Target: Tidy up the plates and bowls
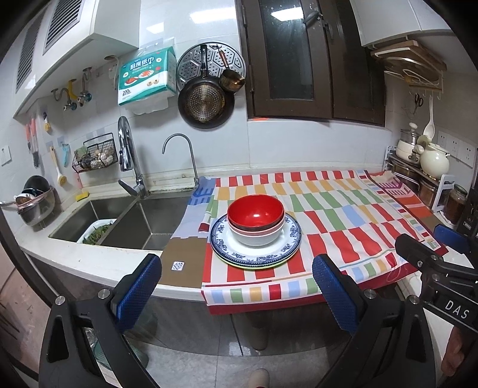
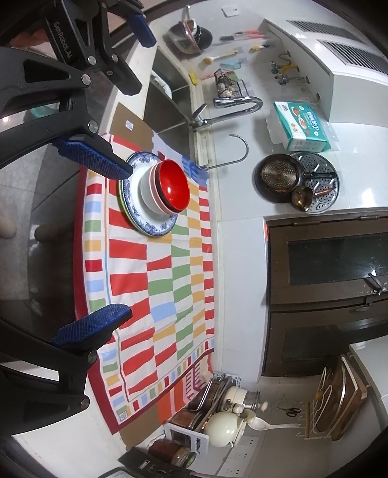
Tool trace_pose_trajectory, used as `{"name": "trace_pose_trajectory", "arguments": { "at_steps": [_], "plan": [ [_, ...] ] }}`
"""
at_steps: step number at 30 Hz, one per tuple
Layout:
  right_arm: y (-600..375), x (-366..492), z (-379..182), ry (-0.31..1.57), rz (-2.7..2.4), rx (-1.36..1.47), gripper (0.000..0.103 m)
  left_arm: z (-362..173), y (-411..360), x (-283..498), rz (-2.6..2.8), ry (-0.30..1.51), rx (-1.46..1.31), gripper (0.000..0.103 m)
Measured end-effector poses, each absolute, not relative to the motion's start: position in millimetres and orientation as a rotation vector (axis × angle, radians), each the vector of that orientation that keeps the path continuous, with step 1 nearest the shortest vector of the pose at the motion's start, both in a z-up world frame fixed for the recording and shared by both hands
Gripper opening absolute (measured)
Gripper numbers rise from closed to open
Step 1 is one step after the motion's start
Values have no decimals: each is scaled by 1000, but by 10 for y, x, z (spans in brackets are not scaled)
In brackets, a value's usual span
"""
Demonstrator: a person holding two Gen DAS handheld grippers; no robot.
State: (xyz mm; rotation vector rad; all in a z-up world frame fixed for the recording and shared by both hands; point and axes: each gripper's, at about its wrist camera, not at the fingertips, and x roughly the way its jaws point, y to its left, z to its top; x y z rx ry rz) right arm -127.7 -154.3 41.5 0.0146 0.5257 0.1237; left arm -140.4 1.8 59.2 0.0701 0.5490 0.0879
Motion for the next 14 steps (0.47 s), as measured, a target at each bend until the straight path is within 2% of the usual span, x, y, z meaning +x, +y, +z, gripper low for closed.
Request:
{"name": "trace_pose_trajectory", "arguments": {
  "at_steps": [14],
  "plan": [
    [-1557, -1340, 406, 530, 126, 11, 86, 581, 14, -1486, 76, 551, 62, 103]
  ]
}}
